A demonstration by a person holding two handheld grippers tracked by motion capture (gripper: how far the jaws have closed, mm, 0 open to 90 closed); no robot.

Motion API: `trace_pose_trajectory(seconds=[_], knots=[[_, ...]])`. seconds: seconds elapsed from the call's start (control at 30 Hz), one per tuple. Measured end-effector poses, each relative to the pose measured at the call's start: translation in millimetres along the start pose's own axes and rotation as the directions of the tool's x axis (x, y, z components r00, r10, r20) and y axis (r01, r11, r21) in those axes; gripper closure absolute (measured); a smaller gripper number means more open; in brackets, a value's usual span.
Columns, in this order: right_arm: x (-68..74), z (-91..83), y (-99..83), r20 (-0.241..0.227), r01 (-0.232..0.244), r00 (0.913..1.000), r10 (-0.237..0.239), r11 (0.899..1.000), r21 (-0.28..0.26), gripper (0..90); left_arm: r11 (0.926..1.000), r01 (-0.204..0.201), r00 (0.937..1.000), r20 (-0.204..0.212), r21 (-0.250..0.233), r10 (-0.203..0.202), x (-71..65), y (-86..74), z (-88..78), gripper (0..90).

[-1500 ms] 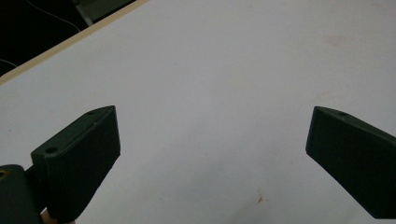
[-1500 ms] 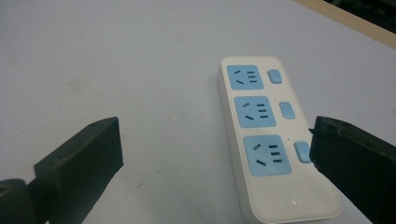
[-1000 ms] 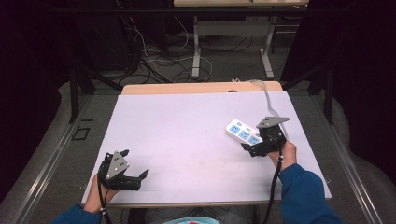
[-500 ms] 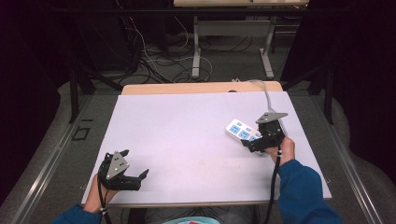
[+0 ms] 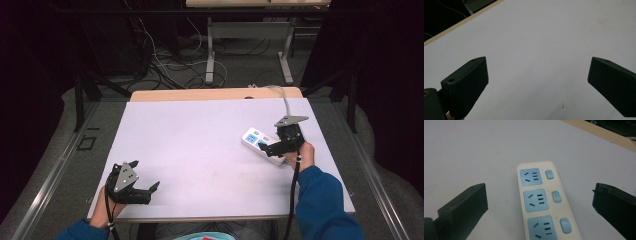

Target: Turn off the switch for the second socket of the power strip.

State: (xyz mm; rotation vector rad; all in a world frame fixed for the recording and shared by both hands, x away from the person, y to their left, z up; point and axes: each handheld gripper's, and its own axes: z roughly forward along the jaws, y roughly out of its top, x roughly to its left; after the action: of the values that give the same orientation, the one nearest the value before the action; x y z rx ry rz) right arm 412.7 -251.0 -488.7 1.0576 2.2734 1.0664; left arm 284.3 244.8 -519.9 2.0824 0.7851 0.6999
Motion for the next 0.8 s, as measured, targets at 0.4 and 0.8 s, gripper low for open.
trace_pose_trajectory(seconds=[0.4, 0.8], knots=[[-13.8, 9.5, -0.3, -0.001, -0.029, 0.9996, 0.029, 1.000, 0.011, 0.0, 1.0000, -0.005, 1.0000, -0.002, 0.001, 0.005, 0.0, 0.1, -0.2, 3.1], [-25.9, 16.7, -2.8, -0.010, -0.086, 0.9963, 0.086, 0.996, 0.014, 0.0, 1.0000, -0.006, 1.0000, -0.001, 0.002, 0.006, 0.1, 0.1, -0.2, 3.1]])
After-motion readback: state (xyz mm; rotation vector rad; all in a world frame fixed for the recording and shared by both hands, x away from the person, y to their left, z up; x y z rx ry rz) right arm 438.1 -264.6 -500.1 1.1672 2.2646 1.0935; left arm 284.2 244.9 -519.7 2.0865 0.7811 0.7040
